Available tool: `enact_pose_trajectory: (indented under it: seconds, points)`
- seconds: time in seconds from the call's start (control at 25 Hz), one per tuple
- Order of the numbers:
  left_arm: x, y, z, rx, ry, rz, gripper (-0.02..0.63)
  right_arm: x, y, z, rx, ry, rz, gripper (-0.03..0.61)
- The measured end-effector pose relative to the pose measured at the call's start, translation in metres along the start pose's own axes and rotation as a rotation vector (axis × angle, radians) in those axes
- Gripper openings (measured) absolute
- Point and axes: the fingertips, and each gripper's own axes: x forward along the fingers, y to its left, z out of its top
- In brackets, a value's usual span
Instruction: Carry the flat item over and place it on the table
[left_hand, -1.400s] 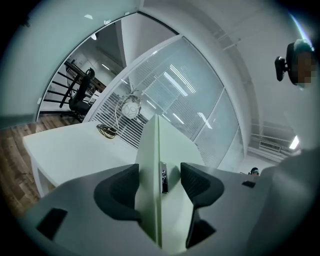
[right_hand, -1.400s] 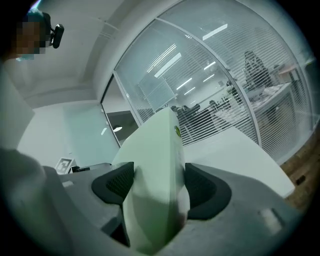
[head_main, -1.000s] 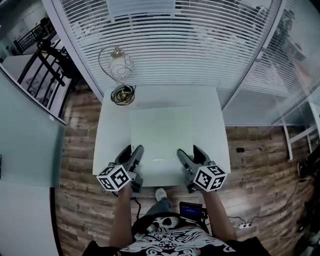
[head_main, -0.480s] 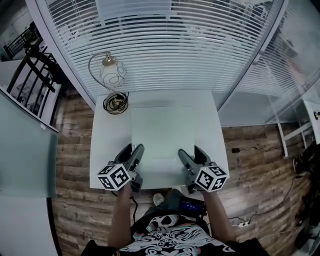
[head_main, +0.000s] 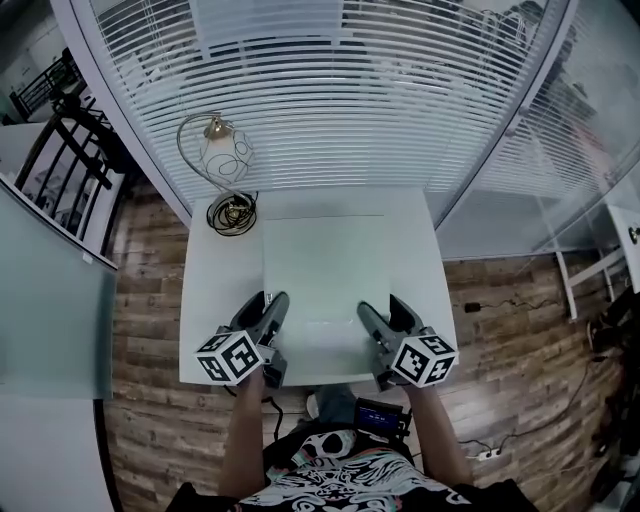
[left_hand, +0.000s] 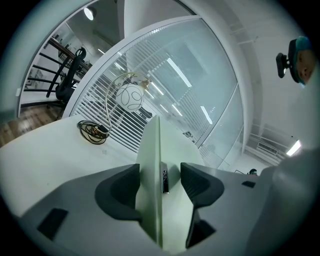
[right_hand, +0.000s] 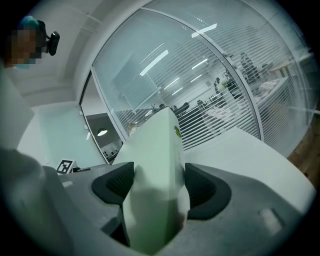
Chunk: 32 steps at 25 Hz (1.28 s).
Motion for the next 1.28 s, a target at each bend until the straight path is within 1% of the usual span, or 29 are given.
enact_pose_trajectory:
  seconds: [0.44, 0.8, 1.28]
  points:
    - [0.004, 0.018, -0.004, -0.008, 0.013, 0.029, 0.252, 0.017, -0.007, -0.012, 0.017, 0.024, 0.002, 0.304]
    - [0.008, 0.035, -0.013, -0.036, 0.034, 0.057, 0.252, 0.029, -0.016, -0.025, 0.037, 0.064, -0.005, 0.304]
    - [0.021, 0.058, -0.036, -0.08, 0.083, 0.098, 0.252, 0.041, -0.038, -0.048, 0.077, 0.129, -0.03, 0.304]
